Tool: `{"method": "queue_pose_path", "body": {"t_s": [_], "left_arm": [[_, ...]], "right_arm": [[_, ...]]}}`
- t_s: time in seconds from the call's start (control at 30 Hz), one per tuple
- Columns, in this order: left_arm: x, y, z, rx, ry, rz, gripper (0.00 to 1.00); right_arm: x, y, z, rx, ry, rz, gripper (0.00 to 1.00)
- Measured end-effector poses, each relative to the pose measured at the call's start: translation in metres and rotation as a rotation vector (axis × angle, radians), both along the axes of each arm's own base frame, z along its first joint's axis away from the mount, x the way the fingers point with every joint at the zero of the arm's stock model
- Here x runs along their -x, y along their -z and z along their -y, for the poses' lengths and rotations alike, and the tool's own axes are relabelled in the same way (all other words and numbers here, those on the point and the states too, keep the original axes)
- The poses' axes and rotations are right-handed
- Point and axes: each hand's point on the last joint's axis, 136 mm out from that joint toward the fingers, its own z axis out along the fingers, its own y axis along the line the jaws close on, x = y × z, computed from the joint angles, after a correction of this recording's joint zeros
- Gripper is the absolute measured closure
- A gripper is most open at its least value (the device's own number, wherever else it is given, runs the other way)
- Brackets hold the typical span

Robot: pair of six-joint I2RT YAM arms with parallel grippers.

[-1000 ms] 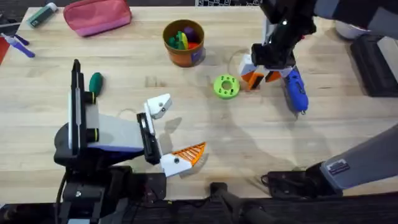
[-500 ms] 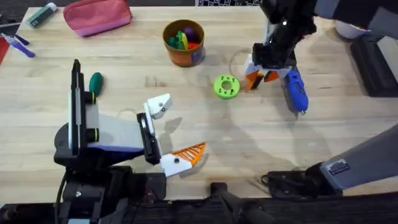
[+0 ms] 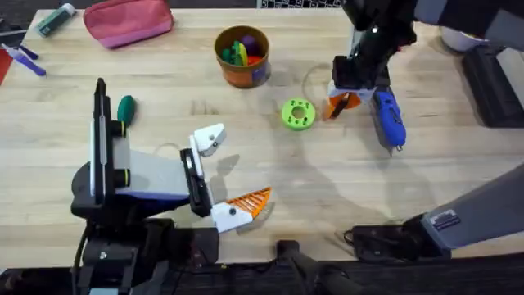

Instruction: Pick up the gripper from the table and insert it into the empty holder that is missing its gripper. Then pick up a screw, insert it into the mounting hole, and use the screwdriver to tighten it. Finally, clean up the table by picking up the vegetable and placing it into the bucket.

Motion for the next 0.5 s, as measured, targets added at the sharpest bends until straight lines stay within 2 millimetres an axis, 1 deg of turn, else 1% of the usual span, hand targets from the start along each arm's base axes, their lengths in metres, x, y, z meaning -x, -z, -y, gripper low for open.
{"method": "queue_pose_path", "body": {"t_s": [0.17, 0.27, 0.37, 0.5], "left_arm": [[0.000, 0.000, 0.000, 0.000, 0.000, 0.000, 0.015], [0.000, 0.000, 0.000, 0.000, 0.000, 0.000, 0.015], [0.000, 0.000, 0.000, 0.000, 0.000, 0.000, 0.014], [0.000, 0.000, 0.000, 0.000, 0.000, 0.000, 0.016]], "right_arm": [[0.001, -0.001, 0.000, 0.000, 0.000, -0.002, 0.989], [0.002, -0.007, -0.001, -0.005, -0.004, 0.014, 0.990], [0.002, -0.027, -0.003, -0.024, -0.011, 0.073, 0.990], [0.006, -0.068, -0.005, -0.064, -0.015, 0.200, 0.990]]}}
